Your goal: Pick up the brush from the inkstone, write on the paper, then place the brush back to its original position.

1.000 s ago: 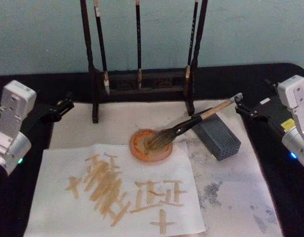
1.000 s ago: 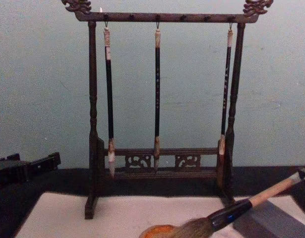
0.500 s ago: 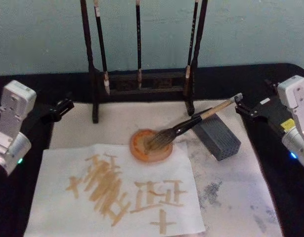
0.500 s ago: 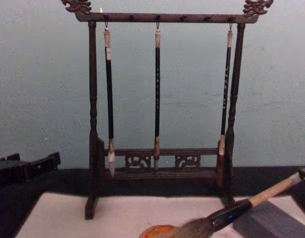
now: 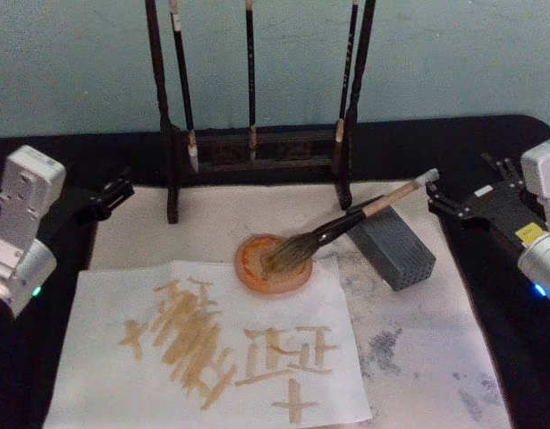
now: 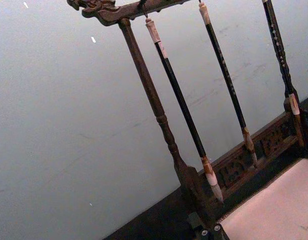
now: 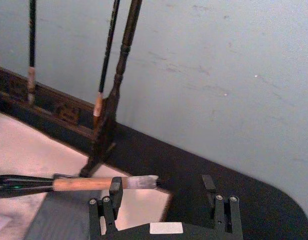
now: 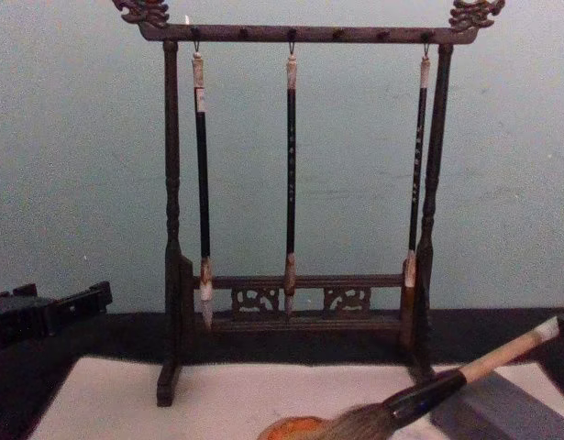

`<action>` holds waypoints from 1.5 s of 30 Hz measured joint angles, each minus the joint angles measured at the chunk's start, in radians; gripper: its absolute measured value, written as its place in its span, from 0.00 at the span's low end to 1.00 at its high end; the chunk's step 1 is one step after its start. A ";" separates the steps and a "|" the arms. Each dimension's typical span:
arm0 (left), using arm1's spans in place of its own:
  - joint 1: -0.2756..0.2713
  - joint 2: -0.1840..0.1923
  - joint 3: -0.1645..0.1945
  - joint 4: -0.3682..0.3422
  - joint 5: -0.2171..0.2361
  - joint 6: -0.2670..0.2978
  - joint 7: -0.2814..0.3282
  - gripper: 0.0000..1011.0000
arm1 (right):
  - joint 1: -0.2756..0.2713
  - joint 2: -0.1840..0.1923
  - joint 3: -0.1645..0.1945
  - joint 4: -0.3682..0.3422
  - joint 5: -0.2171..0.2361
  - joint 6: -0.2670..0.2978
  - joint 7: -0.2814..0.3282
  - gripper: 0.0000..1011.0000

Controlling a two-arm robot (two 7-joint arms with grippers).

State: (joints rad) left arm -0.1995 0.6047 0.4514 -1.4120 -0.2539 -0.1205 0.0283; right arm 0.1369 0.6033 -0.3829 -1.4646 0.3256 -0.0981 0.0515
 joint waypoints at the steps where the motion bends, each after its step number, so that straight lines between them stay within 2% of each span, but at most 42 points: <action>1: 0.000 0.000 0.000 0.000 0.000 0.000 0.000 0.99 | -0.005 0.000 0.003 -0.004 0.007 0.001 0.006 0.99; 9: 0.000 0.000 0.000 0.000 0.000 0.000 0.000 0.99 | -0.056 -0.003 0.049 -0.043 0.102 0.010 0.082 0.99; 14: 0.000 0.000 0.000 0.000 0.000 0.000 0.000 0.99 | -0.085 -0.018 0.085 -0.052 0.208 0.028 0.170 0.99; 22: 0.000 0.000 0.000 0.000 0.000 0.000 0.000 0.99 | -0.112 -0.043 0.117 -0.053 0.299 0.057 0.254 0.99; 27: 0.000 0.000 0.000 0.000 0.000 0.000 0.000 0.99 | -0.112 -0.072 0.148 -0.024 0.407 0.108 0.339 0.99; 29: 0.000 0.000 0.000 0.000 0.000 0.000 0.000 0.99 | -0.110 -0.079 0.153 -0.014 0.430 0.122 0.355 0.99; 32: 0.000 0.000 0.000 0.000 0.000 0.000 0.000 0.99 | -0.100 -0.091 0.162 0.015 0.499 0.162 0.394 0.99; 33: 0.000 0.000 0.000 0.000 0.000 0.000 0.000 0.99 | -0.100 -0.091 0.162 0.015 0.499 0.162 0.394 0.99; 36: 0.000 0.000 0.000 0.000 0.000 0.000 0.000 0.99 | -0.085 -0.106 0.174 0.056 0.590 0.210 0.430 0.99; 38: 0.000 0.000 0.000 0.000 0.000 0.000 0.000 0.99 | -0.078 -0.115 0.182 0.079 0.632 0.231 0.442 0.99; 39: 0.000 0.000 0.000 0.000 0.000 0.000 0.000 0.99 | -0.078 -0.115 0.182 0.079 0.632 0.231 0.442 0.99; 40: 0.000 0.000 0.000 0.000 0.000 0.000 0.000 0.99 | -0.073 -0.120 0.187 0.093 0.659 0.244 0.449 0.99; 45: 0.000 0.000 0.000 0.000 0.000 0.000 0.000 0.99 | -0.052 -0.131 0.197 0.137 0.734 0.279 0.469 0.99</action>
State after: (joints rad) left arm -0.1995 0.6047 0.4514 -1.4120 -0.2539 -0.1205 0.0283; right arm 0.0845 0.4719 -0.1855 -1.3278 1.0595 0.1813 0.5201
